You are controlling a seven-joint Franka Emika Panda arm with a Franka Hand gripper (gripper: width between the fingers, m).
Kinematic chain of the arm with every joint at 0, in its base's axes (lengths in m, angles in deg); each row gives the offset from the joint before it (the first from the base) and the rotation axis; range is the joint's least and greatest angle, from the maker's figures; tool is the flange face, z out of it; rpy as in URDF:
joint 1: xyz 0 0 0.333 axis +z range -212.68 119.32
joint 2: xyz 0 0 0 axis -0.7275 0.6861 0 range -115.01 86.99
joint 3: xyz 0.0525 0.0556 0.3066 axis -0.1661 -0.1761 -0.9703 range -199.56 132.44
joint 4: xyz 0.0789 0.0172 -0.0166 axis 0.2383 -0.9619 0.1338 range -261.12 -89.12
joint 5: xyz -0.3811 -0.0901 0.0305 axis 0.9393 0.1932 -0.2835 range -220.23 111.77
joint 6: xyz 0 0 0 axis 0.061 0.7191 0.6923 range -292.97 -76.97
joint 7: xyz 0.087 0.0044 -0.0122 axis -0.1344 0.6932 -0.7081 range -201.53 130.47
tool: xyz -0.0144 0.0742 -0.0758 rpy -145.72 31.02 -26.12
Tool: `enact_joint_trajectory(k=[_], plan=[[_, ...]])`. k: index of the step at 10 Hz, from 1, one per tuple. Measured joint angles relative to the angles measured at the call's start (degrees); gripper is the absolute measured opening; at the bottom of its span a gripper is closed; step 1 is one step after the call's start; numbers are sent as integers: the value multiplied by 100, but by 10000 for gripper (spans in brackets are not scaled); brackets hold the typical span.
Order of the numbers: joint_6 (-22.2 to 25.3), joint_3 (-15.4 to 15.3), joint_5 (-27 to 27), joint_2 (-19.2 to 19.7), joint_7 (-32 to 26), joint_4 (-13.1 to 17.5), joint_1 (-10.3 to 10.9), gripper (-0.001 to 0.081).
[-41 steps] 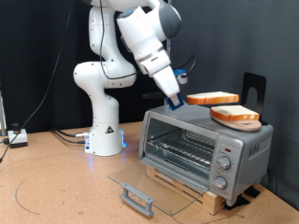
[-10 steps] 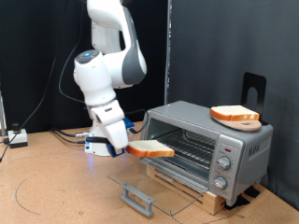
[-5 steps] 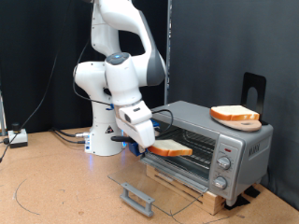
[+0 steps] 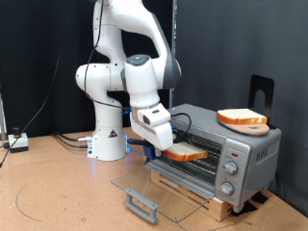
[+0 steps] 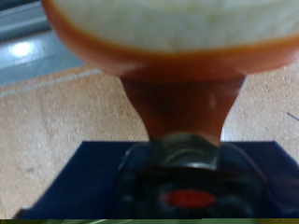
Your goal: Make a piece of toast with the oven
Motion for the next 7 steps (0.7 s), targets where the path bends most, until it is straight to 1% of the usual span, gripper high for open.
enact_joint_trajectory(k=[1,3,4,7], plan=[[-102,-6,190,-15,6,-6,-32,396],[-355,-5,597,-70,4,-48,-161,396],[-447,7,683,-105,-36,-76,-219,396],[-446,65,799,-149,-191,-115,-388,396]])
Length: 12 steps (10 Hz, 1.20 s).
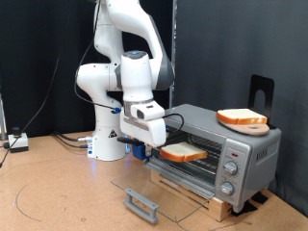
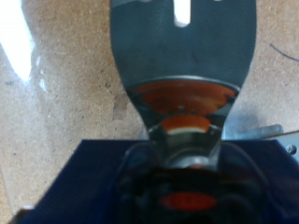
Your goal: Make a piece of toast with the oven
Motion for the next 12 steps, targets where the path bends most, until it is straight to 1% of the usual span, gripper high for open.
enact_joint_trajectory(k=[3,5,7,9,11,12], plan=[[28,131,-28,-27,-235,0,-27,396],[101,253,-124,-119,-446,1,-27,396],[199,324,-150,-224,-516,5,-27,396],[330,268,-134,-269,-425,12,-26,396],[359,66,-142,-289,-156,12,15,396],[361,-46,-171,-308,-8,12,81,396]])
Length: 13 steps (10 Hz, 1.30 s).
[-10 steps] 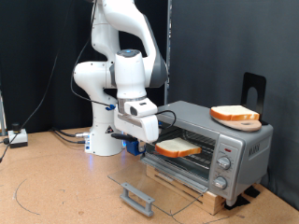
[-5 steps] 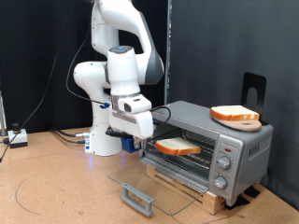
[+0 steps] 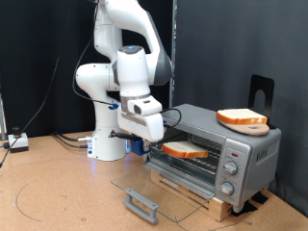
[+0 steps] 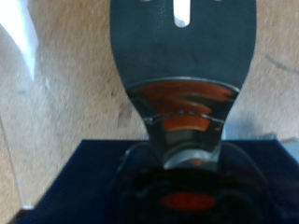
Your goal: Make a piece of toast with the oven
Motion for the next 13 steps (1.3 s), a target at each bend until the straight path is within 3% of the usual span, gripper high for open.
enact_joint_trajectory(k=[4,6,11,13], plan=[[17,-360,-260,-199,429,-2,333,396],[160,-449,-312,-315,498,-4,396,396],[294,-572,-207,-347,633,-93,358,396],[153,-573,136,-314,633,-178,163,396]])
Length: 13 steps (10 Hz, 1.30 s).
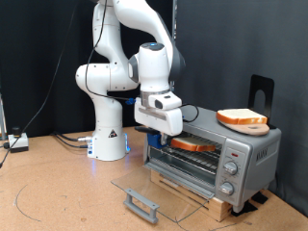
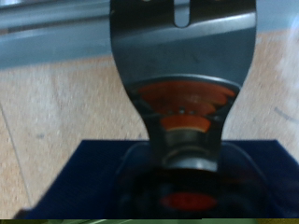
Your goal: Make a piece of toast with the oven
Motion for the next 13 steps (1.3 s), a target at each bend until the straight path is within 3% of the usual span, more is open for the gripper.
enact_joint_trajectory(k=[5,8,10,11,13], plan=[[-195,257,332,132,-508,-8,-565,396],[-164,605,286,214,-779,37,-748,396],[-157,688,264,235,-794,59,-762,396],[8,827,-196,207,-1085,96,-652,396],[676,1398,-1261,-66,-1968,269,-445,396]])
